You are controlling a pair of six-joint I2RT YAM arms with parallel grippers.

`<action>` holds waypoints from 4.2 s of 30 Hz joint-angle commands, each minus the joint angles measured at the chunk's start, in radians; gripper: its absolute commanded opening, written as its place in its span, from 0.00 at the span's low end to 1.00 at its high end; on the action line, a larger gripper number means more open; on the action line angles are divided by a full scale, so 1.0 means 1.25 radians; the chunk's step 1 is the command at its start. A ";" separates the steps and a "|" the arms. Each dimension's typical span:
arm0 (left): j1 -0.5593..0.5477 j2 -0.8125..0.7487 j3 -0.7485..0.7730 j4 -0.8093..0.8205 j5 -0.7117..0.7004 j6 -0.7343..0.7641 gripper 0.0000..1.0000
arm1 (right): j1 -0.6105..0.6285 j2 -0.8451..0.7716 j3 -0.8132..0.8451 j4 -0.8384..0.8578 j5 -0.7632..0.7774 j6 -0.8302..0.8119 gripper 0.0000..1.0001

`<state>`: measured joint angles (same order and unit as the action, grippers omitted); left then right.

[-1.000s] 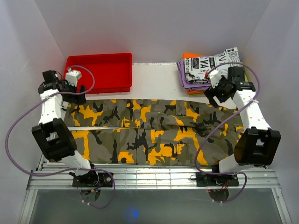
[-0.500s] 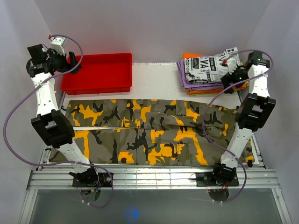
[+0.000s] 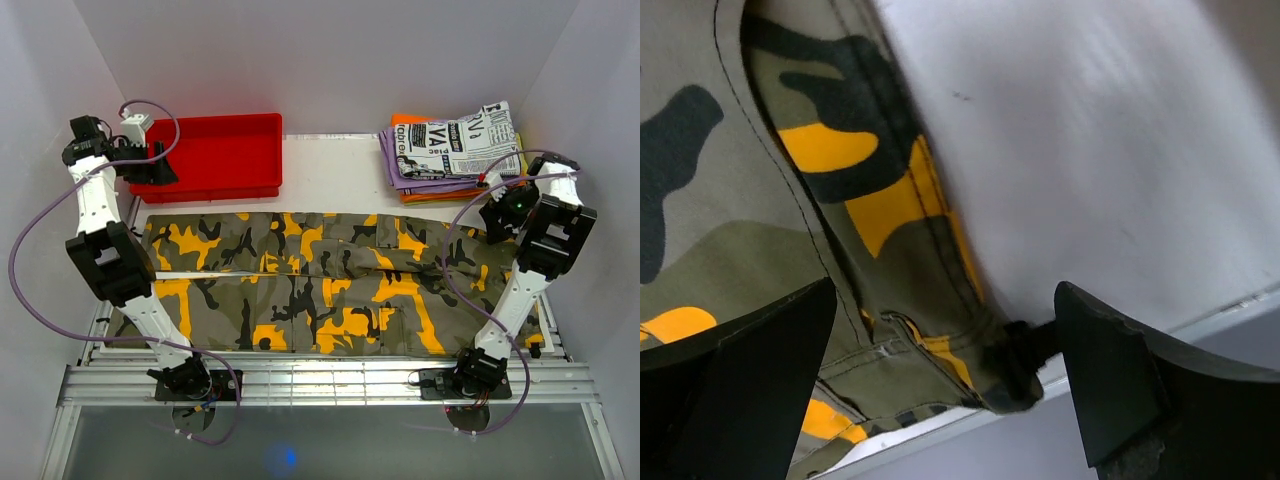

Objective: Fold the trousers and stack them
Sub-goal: Flatten the trousers out, then fold the trousers

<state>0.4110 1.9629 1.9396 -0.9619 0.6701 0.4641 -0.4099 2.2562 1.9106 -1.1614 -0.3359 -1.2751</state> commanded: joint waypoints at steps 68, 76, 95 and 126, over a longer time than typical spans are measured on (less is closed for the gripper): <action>0.104 0.142 -0.148 0.398 -0.067 -0.202 0.00 | 0.085 -0.286 -0.252 0.233 0.131 -0.257 0.08; 0.193 0.023 -0.149 0.365 0.039 -0.164 0.00 | 0.041 -0.374 -0.264 0.244 0.060 -0.278 0.08; 0.604 -0.313 -0.687 -0.047 0.084 0.693 0.00 | -0.336 -0.853 -0.860 0.190 -0.036 -0.887 0.08; 0.298 -0.157 -0.456 0.049 -0.107 0.403 0.00 | -0.098 -0.601 -0.780 0.406 0.120 -0.515 0.08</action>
<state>0.7753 1.7954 1.3037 -0.7784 0.5232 0.8345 -0.5285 1.5047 0.8974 -0.6552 -0.1898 -1.9213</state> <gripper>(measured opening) 0.018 0.122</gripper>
